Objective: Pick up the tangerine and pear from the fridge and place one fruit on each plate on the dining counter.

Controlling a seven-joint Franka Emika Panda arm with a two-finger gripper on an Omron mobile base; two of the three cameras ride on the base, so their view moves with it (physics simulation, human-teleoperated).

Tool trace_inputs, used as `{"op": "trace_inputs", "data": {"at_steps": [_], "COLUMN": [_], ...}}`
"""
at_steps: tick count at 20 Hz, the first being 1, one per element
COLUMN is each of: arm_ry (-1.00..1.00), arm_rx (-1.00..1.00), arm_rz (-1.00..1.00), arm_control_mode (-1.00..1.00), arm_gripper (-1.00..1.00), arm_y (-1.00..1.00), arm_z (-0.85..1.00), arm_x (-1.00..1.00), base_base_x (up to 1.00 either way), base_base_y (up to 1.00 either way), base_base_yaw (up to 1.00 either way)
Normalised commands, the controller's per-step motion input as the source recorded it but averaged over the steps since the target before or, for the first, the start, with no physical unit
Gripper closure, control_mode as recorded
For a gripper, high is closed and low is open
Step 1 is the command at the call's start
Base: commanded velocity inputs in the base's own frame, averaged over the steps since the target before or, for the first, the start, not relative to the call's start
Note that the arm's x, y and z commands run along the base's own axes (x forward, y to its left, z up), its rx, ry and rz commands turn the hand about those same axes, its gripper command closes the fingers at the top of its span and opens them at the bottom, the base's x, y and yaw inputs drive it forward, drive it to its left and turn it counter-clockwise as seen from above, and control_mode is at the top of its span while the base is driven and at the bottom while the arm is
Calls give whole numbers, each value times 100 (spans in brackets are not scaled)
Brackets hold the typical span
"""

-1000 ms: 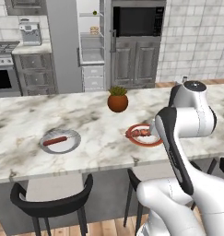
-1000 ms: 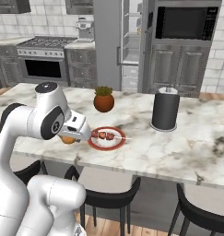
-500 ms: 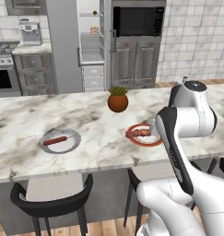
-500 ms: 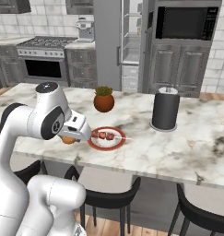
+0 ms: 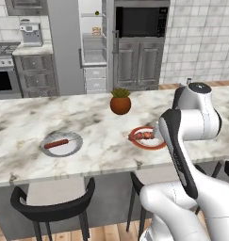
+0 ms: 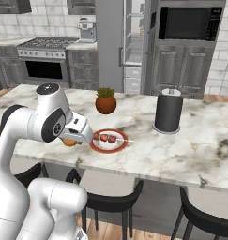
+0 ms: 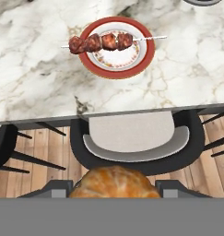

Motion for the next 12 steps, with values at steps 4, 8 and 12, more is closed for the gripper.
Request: {"op": "trace_inputs", "data": {"at_steps": [4,8,12], "arm_ry": [0,1,10], "arm_rx": [0,0,0], "arm_rz": [1,6,3], "arm_control_mode": [-100,-100,-100], "arm_gripper": [100,100,100], "arm_y": [0,-13,-15], "arm_z": [0,0,-3], "arm_x": [48,54,48], "base_base_x": [13,0,0], "base_base_y": [0,0,0], "base_base_yaw": [0,0,0]}}
